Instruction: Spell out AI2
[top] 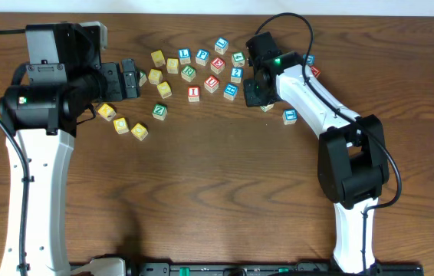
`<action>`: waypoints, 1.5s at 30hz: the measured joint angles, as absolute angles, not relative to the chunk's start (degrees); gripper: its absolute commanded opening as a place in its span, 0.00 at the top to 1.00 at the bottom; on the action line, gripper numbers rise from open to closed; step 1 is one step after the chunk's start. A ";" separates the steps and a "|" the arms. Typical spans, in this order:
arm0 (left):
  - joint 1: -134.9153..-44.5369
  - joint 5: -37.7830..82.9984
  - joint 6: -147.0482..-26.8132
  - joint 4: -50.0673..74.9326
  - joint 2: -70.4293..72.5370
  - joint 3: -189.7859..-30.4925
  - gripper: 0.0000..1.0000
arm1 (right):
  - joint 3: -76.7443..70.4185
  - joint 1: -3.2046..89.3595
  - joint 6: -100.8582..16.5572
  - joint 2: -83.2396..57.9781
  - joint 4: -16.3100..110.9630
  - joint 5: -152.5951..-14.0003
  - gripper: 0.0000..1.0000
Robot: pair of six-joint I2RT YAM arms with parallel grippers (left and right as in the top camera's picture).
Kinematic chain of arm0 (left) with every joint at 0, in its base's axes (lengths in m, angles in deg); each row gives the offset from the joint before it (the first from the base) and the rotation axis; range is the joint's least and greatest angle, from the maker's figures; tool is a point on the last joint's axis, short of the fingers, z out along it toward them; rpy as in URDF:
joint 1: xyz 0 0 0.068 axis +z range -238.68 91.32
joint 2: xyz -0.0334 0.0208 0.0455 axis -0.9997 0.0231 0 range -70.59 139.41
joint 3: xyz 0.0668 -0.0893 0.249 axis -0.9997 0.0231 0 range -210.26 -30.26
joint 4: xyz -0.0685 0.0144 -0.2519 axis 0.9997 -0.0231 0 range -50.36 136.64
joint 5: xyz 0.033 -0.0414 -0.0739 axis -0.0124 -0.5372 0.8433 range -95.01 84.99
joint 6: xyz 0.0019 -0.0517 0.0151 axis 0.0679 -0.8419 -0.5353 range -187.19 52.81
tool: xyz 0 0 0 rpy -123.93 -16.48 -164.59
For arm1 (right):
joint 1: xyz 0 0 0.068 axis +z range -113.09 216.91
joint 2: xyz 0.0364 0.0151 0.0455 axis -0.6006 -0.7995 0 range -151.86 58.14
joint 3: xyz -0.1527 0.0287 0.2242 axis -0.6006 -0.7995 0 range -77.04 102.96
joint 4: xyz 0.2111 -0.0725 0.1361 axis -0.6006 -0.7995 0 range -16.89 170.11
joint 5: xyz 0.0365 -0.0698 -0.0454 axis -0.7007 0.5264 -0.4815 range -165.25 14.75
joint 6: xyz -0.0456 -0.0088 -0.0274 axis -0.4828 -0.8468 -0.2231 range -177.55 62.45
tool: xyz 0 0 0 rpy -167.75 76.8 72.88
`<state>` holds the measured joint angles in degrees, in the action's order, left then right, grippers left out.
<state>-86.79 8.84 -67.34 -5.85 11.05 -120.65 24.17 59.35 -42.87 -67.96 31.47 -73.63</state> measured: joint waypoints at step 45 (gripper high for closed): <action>-86.79 8.84 -67.34 -5.83 11.05 -120.65 0.02 | 17.90 59.94 -43.53 -66.91 35.29 -73.82 0.99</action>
